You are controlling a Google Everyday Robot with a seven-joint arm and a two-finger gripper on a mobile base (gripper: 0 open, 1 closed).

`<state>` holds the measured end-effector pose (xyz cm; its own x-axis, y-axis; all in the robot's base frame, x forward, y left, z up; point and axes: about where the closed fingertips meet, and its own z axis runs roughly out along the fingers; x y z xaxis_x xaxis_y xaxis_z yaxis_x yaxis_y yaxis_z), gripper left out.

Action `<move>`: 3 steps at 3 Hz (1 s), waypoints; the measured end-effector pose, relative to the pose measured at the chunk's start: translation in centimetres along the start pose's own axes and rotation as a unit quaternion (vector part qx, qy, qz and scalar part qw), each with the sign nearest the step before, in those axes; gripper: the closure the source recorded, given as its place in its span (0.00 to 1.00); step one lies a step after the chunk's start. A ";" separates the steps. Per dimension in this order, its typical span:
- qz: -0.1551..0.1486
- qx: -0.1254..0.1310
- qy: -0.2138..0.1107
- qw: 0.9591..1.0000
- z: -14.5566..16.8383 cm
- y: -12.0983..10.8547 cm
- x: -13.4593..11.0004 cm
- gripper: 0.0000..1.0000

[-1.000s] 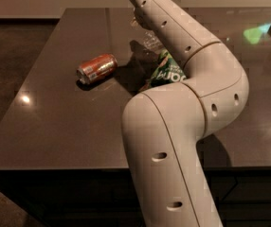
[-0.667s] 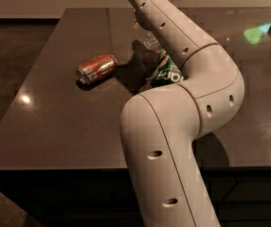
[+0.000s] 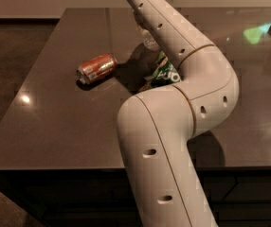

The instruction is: Pick water bottle

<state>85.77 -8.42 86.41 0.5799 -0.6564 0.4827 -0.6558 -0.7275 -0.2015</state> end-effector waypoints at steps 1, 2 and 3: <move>0.002 0.013 0.001 1.000 -1.1 -0.5 0.1 0.82; 0.008 0.041 -0.006 0.999 -3.6 -1.0 0.1 1.00; 0.015 0.077 -0.017 0.997 -7.1 -1.0 -0.5 1.00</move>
Offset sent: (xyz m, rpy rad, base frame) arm -0.0577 0.0284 0.0658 0.1385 -0.0998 0.0585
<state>82.75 -5.95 92.40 0.5792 -0.6823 0.4461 -0.5926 -0.7282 -0.3442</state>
